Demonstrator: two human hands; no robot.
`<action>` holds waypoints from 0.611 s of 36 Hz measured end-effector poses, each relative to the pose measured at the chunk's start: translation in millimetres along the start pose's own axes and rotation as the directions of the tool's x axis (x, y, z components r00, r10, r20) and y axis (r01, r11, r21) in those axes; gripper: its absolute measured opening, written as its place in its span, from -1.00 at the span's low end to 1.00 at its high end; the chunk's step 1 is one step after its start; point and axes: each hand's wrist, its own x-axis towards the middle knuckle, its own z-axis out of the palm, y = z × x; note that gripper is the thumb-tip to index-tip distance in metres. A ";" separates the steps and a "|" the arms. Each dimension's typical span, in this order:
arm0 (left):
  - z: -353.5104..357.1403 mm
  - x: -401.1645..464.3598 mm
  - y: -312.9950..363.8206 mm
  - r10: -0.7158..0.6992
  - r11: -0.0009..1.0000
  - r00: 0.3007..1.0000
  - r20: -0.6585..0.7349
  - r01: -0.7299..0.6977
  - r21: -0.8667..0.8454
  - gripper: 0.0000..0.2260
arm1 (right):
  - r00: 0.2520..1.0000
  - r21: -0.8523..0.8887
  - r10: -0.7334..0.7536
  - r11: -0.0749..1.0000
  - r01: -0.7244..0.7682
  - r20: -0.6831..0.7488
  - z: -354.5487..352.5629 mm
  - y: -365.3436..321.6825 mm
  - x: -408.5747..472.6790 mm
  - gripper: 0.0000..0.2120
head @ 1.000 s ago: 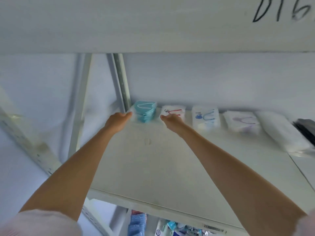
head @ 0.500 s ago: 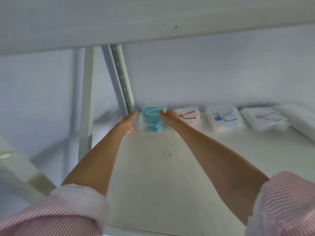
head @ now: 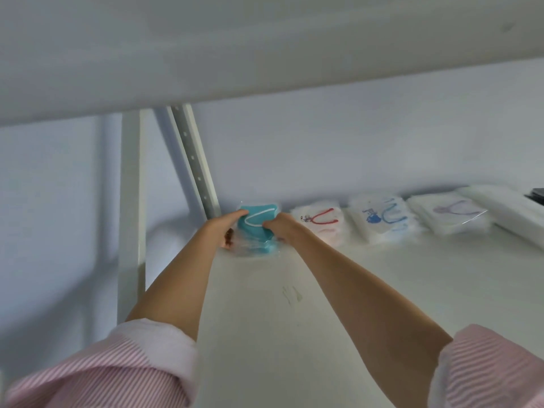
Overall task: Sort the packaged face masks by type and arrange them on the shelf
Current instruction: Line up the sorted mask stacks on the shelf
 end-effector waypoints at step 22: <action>15.9 -44.5 -28.7 0.415 0.885 0.898 -0.148 -0.436 -0.165 -0.69 | 0.996 0.503 -0.071 0.864 0.036 0.052 17.8 20.3 -8.9 -0.06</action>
